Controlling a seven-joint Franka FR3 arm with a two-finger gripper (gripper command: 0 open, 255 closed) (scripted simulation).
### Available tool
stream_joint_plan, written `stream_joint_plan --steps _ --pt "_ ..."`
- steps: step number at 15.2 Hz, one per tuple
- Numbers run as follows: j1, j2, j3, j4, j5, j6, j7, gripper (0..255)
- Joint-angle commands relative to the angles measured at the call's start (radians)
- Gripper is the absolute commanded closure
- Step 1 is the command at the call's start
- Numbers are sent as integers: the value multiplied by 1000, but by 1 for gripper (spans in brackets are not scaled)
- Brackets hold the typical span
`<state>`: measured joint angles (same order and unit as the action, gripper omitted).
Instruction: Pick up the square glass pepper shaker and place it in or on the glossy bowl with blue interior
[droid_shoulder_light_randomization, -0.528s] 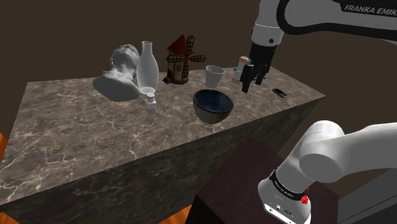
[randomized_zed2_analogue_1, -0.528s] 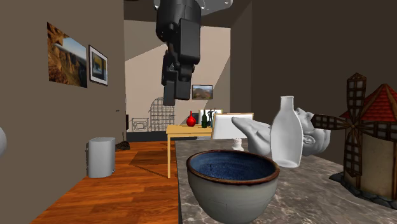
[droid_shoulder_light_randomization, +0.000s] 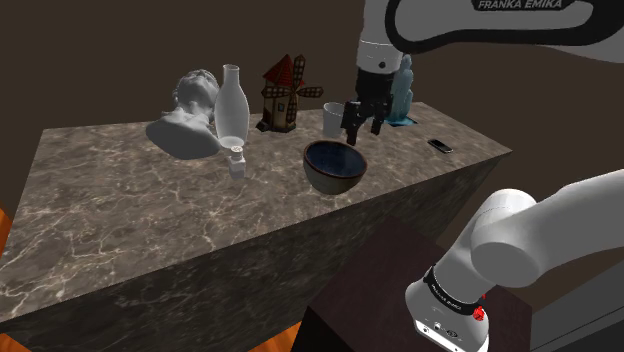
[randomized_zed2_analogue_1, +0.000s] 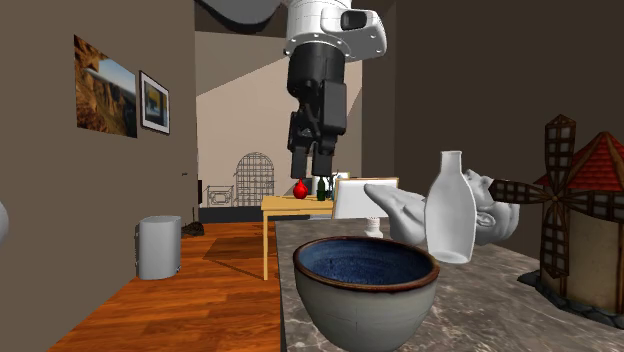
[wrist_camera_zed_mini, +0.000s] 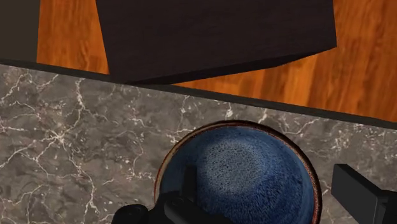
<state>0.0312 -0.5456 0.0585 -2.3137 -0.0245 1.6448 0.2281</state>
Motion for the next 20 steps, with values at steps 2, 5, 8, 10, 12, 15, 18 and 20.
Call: stream_joint_plan --steps 2,5,8,10,12,15,18,20 --pt "8 119 28 59 24 49 50 0" --pt "15 236 50 136 40 78 94 0" --pt "21 354 70 224 50 99 137 0" --pt "27 433 81 290 54 107 165 0" --pt "33 514 90 361 56 111 192 0" --pt "44 636 101 478 56 108 231 0" --pt "58 762 108 611 53 93 268 0" --pt "69 850 111 711 51 76 292 0"
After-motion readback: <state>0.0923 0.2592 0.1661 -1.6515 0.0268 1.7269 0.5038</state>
